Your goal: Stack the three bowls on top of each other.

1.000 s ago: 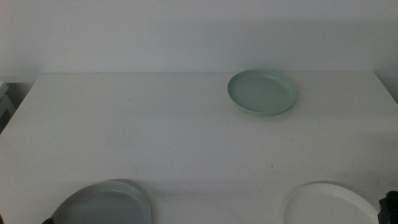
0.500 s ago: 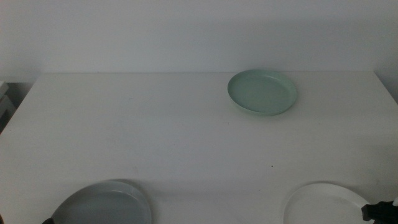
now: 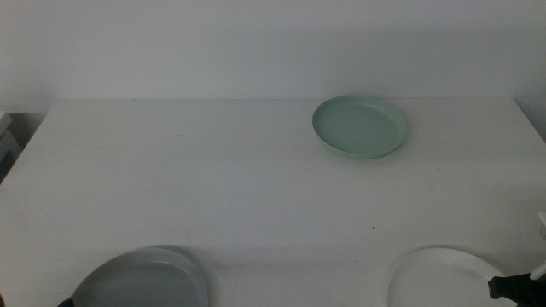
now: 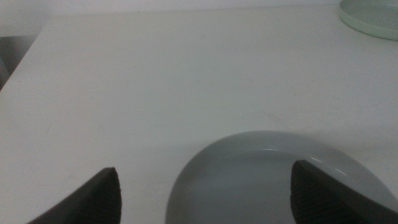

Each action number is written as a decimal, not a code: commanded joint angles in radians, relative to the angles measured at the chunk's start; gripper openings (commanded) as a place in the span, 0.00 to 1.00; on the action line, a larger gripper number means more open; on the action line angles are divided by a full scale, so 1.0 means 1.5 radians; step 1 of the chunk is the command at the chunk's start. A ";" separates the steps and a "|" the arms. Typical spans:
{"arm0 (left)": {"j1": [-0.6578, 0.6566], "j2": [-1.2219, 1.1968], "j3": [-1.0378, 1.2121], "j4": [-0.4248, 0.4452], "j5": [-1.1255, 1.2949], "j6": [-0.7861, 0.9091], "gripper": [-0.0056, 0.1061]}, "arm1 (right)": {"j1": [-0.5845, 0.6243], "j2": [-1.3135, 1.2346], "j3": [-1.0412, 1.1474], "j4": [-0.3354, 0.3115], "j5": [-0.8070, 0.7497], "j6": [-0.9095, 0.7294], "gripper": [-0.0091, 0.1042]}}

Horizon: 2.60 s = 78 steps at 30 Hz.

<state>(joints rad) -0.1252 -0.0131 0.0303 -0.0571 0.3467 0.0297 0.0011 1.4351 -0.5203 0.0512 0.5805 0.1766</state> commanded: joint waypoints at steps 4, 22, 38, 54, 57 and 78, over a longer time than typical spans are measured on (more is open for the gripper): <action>-0.001 -0.010 0.004 -0.001 -0.050 -0.003 0.86 | 0.013 -0.064 -0.050 0.010 0.056 0.011 0.08; -0.001 -0.010 0.004 -0.001 -0.050 -0.003 0.86 | 0.239 0.085 -0.296 0.144 0.043 0.029 0.08; -0.001 -0.010 0.004 -0.001 -0.050 -0.003 0.86 | 0.303 0.230 -0.373 0.137 -0.006 0.029 0.10; -0.001 -0.010 0.004 -0.001 -0.050 -0.003 0.86 | 0.231 0.183 -0.505 0.019 0.086 0.029 0.71; -0.001 -0.010 0.004 -0.001 -0.050 -0.003 0.86 | 0.179 0.202 -0.577 -0.006 0.088 0.029 0.70; -0.001 -0.010 0.004 -0.001 -0.050 -0.003 0.86 | 0.062 0.596 -1.122 -0.003 0.187 -0.041 0.62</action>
<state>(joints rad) -0.1252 -0.0131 0.0303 -0.0553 0.3467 0.0317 0.1009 2.3748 -2.1419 0.0487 0.8843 0.1278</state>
